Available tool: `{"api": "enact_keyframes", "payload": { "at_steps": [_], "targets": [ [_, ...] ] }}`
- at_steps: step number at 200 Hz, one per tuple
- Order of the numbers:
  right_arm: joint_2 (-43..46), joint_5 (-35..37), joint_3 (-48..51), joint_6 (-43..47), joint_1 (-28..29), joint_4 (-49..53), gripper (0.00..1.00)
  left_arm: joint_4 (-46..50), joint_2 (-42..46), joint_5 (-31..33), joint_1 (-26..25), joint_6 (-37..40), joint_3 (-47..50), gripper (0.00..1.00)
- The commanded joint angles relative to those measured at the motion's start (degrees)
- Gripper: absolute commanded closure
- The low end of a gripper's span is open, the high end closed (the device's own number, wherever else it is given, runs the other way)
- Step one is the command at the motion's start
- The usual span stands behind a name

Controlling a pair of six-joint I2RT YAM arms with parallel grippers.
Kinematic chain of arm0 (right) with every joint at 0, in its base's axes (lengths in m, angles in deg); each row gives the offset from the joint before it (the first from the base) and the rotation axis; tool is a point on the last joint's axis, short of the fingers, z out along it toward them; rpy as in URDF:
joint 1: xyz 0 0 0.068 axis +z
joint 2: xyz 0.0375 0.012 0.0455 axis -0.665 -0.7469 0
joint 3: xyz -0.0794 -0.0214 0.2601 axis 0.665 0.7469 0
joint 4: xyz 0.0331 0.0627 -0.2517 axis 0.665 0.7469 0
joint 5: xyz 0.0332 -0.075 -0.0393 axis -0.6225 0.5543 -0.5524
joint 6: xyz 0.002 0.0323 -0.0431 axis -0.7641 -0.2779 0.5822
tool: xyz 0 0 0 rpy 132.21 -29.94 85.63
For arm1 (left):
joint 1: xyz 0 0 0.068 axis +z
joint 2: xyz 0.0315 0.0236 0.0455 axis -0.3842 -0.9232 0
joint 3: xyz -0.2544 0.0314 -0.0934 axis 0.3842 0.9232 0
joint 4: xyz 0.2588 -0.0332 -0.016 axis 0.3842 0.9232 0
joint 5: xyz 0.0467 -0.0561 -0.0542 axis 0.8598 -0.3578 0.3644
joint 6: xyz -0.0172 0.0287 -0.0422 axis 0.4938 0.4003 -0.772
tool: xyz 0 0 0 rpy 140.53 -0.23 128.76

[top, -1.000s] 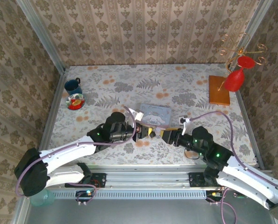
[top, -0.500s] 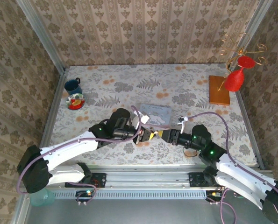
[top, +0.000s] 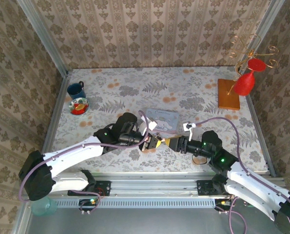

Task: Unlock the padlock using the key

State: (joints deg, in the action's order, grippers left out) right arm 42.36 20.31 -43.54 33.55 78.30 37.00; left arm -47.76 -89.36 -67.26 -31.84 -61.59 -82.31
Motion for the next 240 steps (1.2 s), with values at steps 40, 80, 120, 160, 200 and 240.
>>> {"api": "enact_keyframes", "payload": {
  "at_steps": [40,80,120,160,200,240],
  "targets": [
    [-4.2,-3.6,-3.8,3.2,-0.2,-0.9,0.61,0.3,-0.9,-2.6,-0.3,1.5,-1.6,1.0],
    [-5.3,-4.5,-4.1,3.4,-0.2,-1.2,0.72,0.2,-1.1,-2.1,-0.3,1.7,-1.6,1.0],
    [-5.2,-4.9,-3.5,3.9,-0.2,-0.4,0.84,-0.1,-0.6,-1.0,0.2,1.5,-1.4,1.0],
    [-5.0,-5.1,-4.0,5.1,-0.2,2.1,0.91,-0.5,-0.4,-0.8,0.8,1.2,-1.3,1.0],
    [-5.3,-4.6,-3.8,4.8,-0.2,2.4,0.96,-2.2,1.1,0.0,2.2,-0.1,-0.2,1.0],
    [-5.2,-2.6,-2.8,2.5,-0.1,1.7,1.0,-3.9,2.1,0.4,3.1,-1.0,0.7,0.87]
  ]
}}
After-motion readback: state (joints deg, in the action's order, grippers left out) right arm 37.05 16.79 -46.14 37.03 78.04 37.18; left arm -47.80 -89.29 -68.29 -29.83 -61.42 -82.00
